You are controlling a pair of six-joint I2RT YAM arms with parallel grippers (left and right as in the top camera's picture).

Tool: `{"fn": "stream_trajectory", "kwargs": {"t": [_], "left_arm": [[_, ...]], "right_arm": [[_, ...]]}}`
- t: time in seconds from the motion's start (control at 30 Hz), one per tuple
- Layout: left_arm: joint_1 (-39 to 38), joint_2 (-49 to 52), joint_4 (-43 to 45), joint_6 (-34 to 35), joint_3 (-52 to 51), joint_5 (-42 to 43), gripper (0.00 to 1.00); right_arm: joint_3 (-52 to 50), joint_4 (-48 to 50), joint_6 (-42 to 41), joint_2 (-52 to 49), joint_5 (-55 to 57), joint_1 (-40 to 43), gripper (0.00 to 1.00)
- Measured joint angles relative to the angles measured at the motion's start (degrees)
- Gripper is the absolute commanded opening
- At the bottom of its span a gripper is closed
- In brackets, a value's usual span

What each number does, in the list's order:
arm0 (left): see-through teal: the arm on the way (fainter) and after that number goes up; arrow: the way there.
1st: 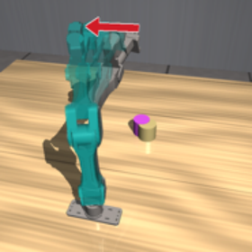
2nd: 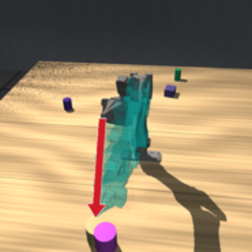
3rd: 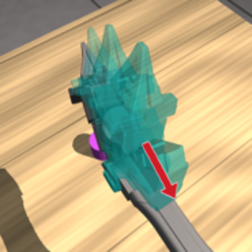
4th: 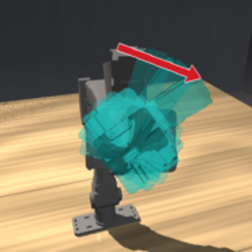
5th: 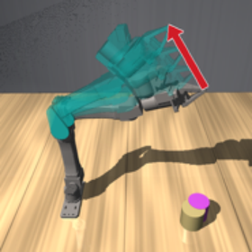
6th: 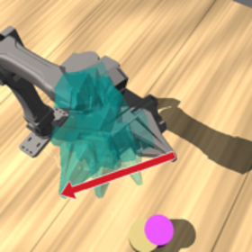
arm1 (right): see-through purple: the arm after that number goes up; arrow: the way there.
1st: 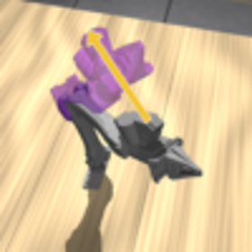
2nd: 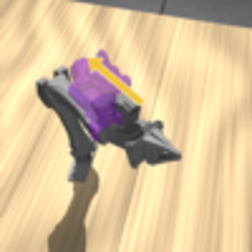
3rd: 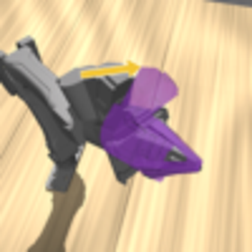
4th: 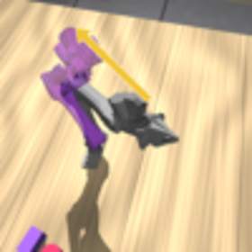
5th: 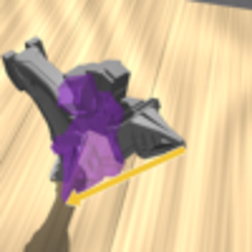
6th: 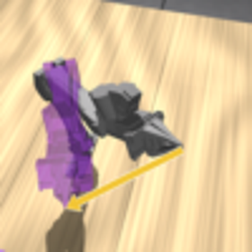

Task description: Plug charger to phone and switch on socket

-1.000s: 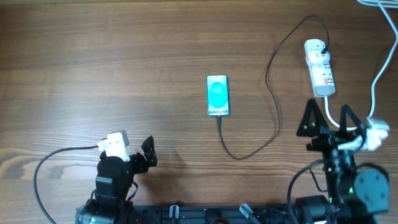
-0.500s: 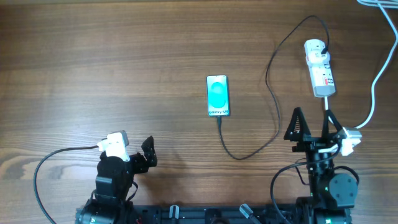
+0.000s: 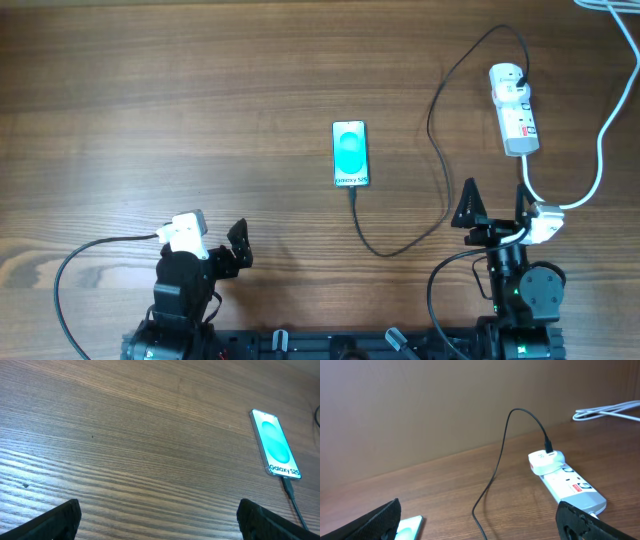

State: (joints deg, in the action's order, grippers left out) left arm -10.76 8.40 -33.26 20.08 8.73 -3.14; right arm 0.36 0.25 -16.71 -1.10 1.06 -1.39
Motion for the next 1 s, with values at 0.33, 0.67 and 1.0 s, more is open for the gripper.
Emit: {"fn": "stream_trajectory", "kwargs": {"t": [0.33, 0.67, 1.0], "left_arm": [[0.00, 0.00, 0.00, 0.00, 0.00, 0.00, 1.00], [0.09, -2.64, 4.00, -0.02, -0.20, -1.36, 1.00], [7.63, -7.58, 13.70, -8.26, -1.86, 0.04, 1.00]], "right_arm": [[0.00, 0.00, 0.57, 0.00, 0.02, 0.00, 1.00], [0.00, 0.00, 0.57, 0.00, 0.00, 0.00, 1.00], [0.00, 0.00, 0.57, 0.00, 0.02, 0.00, 1.00]]}}
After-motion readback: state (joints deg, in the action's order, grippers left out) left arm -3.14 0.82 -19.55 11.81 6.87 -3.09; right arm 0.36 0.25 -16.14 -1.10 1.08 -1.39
